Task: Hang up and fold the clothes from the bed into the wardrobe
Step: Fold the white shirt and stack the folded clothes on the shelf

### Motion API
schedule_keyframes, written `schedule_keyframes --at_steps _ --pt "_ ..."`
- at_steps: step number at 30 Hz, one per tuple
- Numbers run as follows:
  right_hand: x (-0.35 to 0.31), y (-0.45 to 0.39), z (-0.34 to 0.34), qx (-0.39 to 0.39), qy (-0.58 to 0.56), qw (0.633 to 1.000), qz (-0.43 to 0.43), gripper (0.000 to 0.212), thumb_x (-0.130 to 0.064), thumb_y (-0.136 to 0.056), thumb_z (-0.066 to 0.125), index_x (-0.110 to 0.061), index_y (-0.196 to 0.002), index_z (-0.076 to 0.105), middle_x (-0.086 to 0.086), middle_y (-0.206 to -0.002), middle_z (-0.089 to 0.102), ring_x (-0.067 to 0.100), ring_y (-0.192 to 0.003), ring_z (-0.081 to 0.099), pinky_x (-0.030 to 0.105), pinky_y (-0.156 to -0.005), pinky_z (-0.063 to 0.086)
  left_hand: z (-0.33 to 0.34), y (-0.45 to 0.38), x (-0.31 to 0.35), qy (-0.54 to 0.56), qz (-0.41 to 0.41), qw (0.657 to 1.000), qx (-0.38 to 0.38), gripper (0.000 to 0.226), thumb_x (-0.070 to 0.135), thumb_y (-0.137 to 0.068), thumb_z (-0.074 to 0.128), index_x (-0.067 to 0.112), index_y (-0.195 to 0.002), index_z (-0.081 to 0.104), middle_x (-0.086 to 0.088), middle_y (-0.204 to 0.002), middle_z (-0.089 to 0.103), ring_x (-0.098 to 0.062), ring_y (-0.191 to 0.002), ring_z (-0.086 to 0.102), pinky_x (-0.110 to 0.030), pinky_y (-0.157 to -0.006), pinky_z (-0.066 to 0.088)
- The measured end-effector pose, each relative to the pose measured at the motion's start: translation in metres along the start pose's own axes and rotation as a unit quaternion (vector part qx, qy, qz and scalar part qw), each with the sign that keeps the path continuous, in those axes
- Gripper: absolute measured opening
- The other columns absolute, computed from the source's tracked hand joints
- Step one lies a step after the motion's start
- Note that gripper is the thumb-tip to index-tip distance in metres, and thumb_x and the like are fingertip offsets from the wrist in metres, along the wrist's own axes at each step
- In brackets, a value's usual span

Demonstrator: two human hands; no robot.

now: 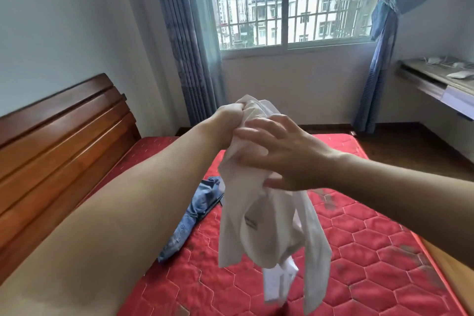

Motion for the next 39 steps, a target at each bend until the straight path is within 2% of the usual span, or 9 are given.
schedule_keyframes --at_steps 3,6,13,18,23,25,29,34,39 --pt "0.003 -0.018 -0.001 0.102 -0.098 0.989 0.048 0.022 -0.025 -0.076 0.061 -0.025 -0.093 0.075 0.001 -0.109 0.068 0.027 -0.108 0.058 0.042 -0.097 0.038 0.010 0.001 0.004 0.039 -0.036 0.997 -0.060 0.039 0.011 -0.102 0.035 0.016 -0.068 0.053 0.006 -0.060 0.052 -0.003 -0.052 0.050 -0.010 -0.055 0.040" --pt "0.013 -0.034 -0.013 0.101 -0.280 0.923 0.243 0.038 -0.037 -0.075 0.044 -0.016 -0.076 0.076 0.001 -0.093 0.067 0.027 -0.090 0.063 0.040 -0.084 0.050 0.004 -0.002 0.005 -0.051 -0.010 0.998 -0.045 0.017 0.026 -0.095 0.058 0.025 -0.084 0.070 0.010 -0.081 0.067 -0.007 -0.081 0.059 -0.023 -0.086 0.045" --pt "0.059 -0.054 -0.034 0.086 -0.304 0.768 0.557 0.045 -0.030 -0.084 0.053 -0.010 -0.044 0.047 0.001 -0.042 0.041 0.019 -0.046 0.044 0.024 -0.052 0.041 -0.021 0.029 0.021 -0.248 0.105 0.959 -0.090 0.063 0.069 -0.076 0.060 0.019 -0.113 0.066 0.000 -0.100 0.069 -0.015 -0.085 0.064 -0.031 -0.080 0.050" --pt "0.073 -0.062 -0.045 0.127 -0.357 0.714 0.590 0.039 -0.024 -0.086 0.058 -0.012 -0.050 0.050 0.002 -0.046 0.040 0.014 -0.041 0.038 0.012 -0.031 0.027 -0.025 0.030 0.008 -0.498 0.141 0.855 0.015 0.035 0.046 -0.073 0.062 0.031 -0.103 0.054 0.001 -0.097 0.066 -0.018 -0.086 0.064 -0.036 -0.078 0.055" --pt "0.081 -0.048 -0.058 0.077 -0.337 0.753 0.560 0.023 -0.016 -0.079 0.062 -0.012 -0.059 0.051 0.001 -0.055 0.038 0.016 -0.051 0.038 0.016 -0.038 0.030 -0.058 0.035 0.011 -0.606 0.067 0.788 0.086 0.014 0.016 -0.079 0.055 0.019 -0.091 0.061 -0.002 -0.084 0.071 -0.023 -0.077 0.068 -0.031 -0.067 0.052" --pt "0.082 -0.037 -0.057 -0.013 -0.375 0.741 0.557 0.005 -0.009 -0.077 0.062 -0.010 -0.074 0.058 0.004 -0.064 0.047 0.018 -0.055 0.045 0.022 -0.046 0.034 -0.067 0.035 0.015 -0.529 0.042 0.845 0.066 0.016 0.006 -0.079 0.051 0.015 -0.080 0.064 -0.003 -0.068 0.071 -0.020 -0.060 0.070 -0.033 -0.061 0.057" --pt "0.072 -0.012 -0.048 -0.152 -0.498 0.670 0.530 0.031 0.003 -0.077 0.061 -0.004 -0.106 0.054 0.013 -0.080 0.055 0.020 -0.056 0.057 0.027 -0.049 0.046 -0.067 0.038 0.030 -0.266 0.041 0.962 0.032 0.020 0.004 -0.087 0.050 0.019 -0.082 0.062 -0.002 -0.066 0.063 -0.018 -0.055 0.060 -0.041 -0.065 0.059" --pt "0.061 0.002 -0.040 -0.192 -0.592 0.604 0.498 0.043 -0.013 -0.076 0.079 -0.010 -0.116 0.062 0.017 -0.106 0.069 0.032 -0.094 0.066 0.052 -0.093 0.050 -0.048 0.039 0.042 -0.149 0.067 0.986 0.031 0.031 -0.001 -0.090 0.039 0.017 -0.089 0.063 -0.009 -0.075 0.062 -0.023 -0.058 0.059 -0.034 -0.055 0.055" --pt "0.052 0.005 -0.041 -0.211 -0.688 0.536 0.441 0.036 -0.023 -0.076 0.078 -0.012 -0.108 0.068 0.004 -0.104 0.071 0.019 -0.096 0.065 0.041 -0.097 0.047 -0.027 0.046 0.047 -0.151 0.065 0.986 -0.005 0.021 0.008 -0.096 0.044 0.011 -0.103 0.064 -0.013 -0.083 0.062 -0.024 -0.058 0.070 -0.032 -0.057 0.052"
Point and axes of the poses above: each hand's wrist, its own y-axis away from the middle knuckle, its own z-axis out of the palm, x = y × z, the point moved 1 cm from there along -y, towards the middle knuckle
